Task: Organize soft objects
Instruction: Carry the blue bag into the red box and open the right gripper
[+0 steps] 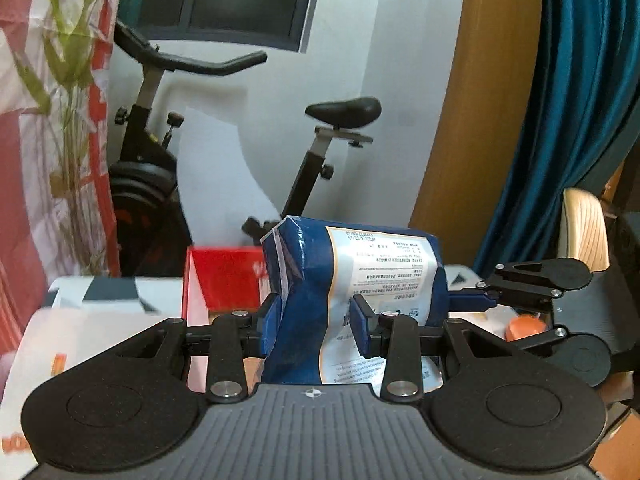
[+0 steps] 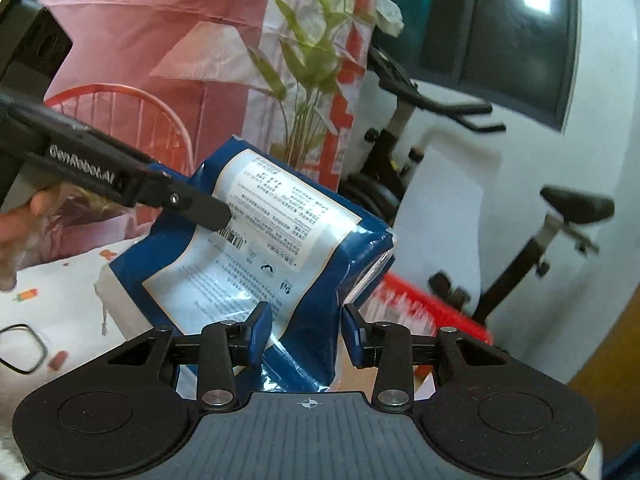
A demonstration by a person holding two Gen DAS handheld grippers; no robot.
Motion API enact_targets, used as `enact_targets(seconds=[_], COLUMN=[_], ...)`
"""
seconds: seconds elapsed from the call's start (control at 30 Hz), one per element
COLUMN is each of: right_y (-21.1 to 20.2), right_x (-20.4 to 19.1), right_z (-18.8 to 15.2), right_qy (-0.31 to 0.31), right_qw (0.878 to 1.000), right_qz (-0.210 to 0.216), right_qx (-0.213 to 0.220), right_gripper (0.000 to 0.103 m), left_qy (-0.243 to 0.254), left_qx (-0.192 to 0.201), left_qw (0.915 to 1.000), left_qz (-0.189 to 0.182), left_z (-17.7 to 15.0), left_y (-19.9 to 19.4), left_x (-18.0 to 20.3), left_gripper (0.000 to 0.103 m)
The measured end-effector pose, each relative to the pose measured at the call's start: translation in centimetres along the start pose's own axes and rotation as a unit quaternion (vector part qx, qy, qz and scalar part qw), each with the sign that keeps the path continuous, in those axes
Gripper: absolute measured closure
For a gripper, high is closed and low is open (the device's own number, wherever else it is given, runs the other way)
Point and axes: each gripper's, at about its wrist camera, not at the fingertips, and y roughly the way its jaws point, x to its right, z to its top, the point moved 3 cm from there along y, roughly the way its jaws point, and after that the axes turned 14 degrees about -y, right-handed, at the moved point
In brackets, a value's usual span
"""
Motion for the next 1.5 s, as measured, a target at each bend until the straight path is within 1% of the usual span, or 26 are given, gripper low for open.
enact_targets(seconds=[0.07, 0.13, 0.23, 0.3, 0.37, 0.47, 0.53, 0.6, 0.7, 0.9, 0.97, 1.07, 1.13, 1.2, 1.27, 1.4, 1.43, 1.5], right_y=[1.1, 2.1, 3.7, 4.8, 5.8, 7.2, 8.4, 9.6, 11.2, 13.3, 13.6, 13.7, 14.1, 14.2, 14.1, 13.1, 12.6, 11.6], right_x=[1.1, 2.0, 2.8, 3.2, 3.5, 3.6, 3.7, 3.7, 3.5, 2.4, 2.2, 2.5, 3.0, 3.6, 4.3, 5.1, 5.4, 5.9], right_z=[0.8, 1.4, 1.6, 1.7, 1.8, 1.7, 1.3, 0.6, -1.0, -3.8, -4.1, -4.7, -4.7, -4.9, -5.0, -5.4, -5.3, -5.2], right_qy=[-0.016, -0.034, -0.067, -0.090, -0.113, -0.145, -0.157, -0.157, -0.138, -0.117, -0.096, -0.068, -0.055, -0.043, -0.022, 0.018, 0.036, 0.065], right_qw=[1.000, 0.999, 0.997, 0.994, 0.990, 0.983, 0.980, 0.981, 0.986, 0.990, 0.992, 0.993, 0.993, 0.993, 0.993, 0.993, 0.993, 0.993], right_qz=[-0.010, -0.022, -0.038, -0.055, -0.084, -0.115, -0.120, -0.112, -0.085, -0.039, -0.022, -0.009, -0.008, -0.012, -0.010, -0.014, -0.012, -0.010], right_qx=[0.001, 0.005, 0.000, -0.002, 0.004, 0.008, 0.000, -0.010, -0.031, -0.072, -0.079, -0.095, -0.105, -0.109, -0.112, -0.118, -0.114, -0.102], right_gripper=[0.073, 0.073, 0.074, 0.075, 0.078, 0.078, 0.078, 0.078, 0.078, 0.082, 0.083, 0.085, 0.086, 0.086, 0.086, 0.085, 0.084, 0.078], left_qy=[0.008, 0.011, -0.006, -0.015, -0.020, -0.022, -0.022, -0.030, -0.046, -0.046, -0.046, -0.045, -0.036, -0.026, -0.030, -0.034, -0.030, -0.024], left_qx=[0.010, 0.016, 0.025, 0.030, 0.036, 0.043, 0.041, 0.025, -0.012, -0.093, -0.107, -0.126, -0.138, -0.141, -0.140, -0.119, -0.111, -0.097], left_qw=[0.9999, 0.9997, 0.9992, 0.9988, 0.9989, 0.9988, 0.9989, 0.9992, 0.9988, 0.9945, 0.9931, 0.9909, 0.9895, 0.9891, 0.9891, 0.9909, 0.9917, 0.9928], left_qz=[-0.005, -0.012, -0.031, -0.035, -0.024, -0.004, 0.005, 0.009, 0.009, 0.017, 0.015, 0.012, 0.021, 0.033, 0.037, 0.053, 0.057, 0.067], left_z=[1.5, 2.8, 4.2, 4.8, 5.1, 5.4, 5.3, 5.0, 3.6, 0.7, 0.3, -0.1, -0.6, -0.8, -0.7, -0.2, 0.0, 0.1], left_y=[0.5, 1.3, 2.6, 3.6, 4.7, 6.4, 7.7, 8.9, 10.8, 13.3, 13.6, 13.8, 14.2, 14.3, 14.2, 13.0, 12.4, 11.1], left_x=[-0.3, -0.6, -1.3, -1.7, -1.9, -2.0, -2.3, -3.0, -4.5, -6.1, -6.3, -6.4, -6.5, -6.7, -7.1, -7.1, -7.0, -6.5], left_gripper=[0.063, 0.063, 0.063, 0.063, 0.063, 0.063, 0.063, 0.063, 0.063, 0.063, 0.063, 0.063, 0.063, 0.063, 0.063, 0.063, 0.063, 0.063])
